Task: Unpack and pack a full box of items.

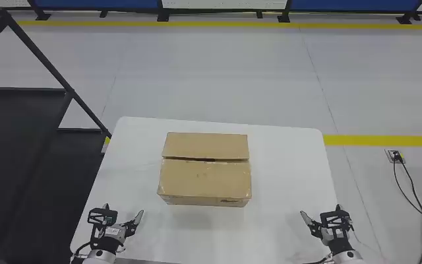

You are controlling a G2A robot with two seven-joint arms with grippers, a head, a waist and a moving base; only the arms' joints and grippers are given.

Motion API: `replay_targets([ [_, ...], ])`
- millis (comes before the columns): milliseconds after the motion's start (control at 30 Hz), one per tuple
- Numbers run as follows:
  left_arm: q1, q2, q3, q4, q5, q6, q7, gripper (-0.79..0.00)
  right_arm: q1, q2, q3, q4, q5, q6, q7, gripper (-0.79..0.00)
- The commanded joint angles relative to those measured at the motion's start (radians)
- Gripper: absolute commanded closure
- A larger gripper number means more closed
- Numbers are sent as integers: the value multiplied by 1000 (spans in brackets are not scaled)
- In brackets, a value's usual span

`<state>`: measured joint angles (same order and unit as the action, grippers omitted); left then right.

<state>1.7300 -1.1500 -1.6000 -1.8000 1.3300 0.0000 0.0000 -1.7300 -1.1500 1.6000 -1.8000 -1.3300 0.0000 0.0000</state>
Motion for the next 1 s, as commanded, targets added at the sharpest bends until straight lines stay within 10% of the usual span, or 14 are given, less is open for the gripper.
replay_targets([
  [0,0,0,0,0,0,0,0,-785,0,0,0,0,0,0,0,-785],
  [967,-44,0,-87,-62,-74,-43,69,-785,51,10,11,-353,29,-216,241,-785],
])
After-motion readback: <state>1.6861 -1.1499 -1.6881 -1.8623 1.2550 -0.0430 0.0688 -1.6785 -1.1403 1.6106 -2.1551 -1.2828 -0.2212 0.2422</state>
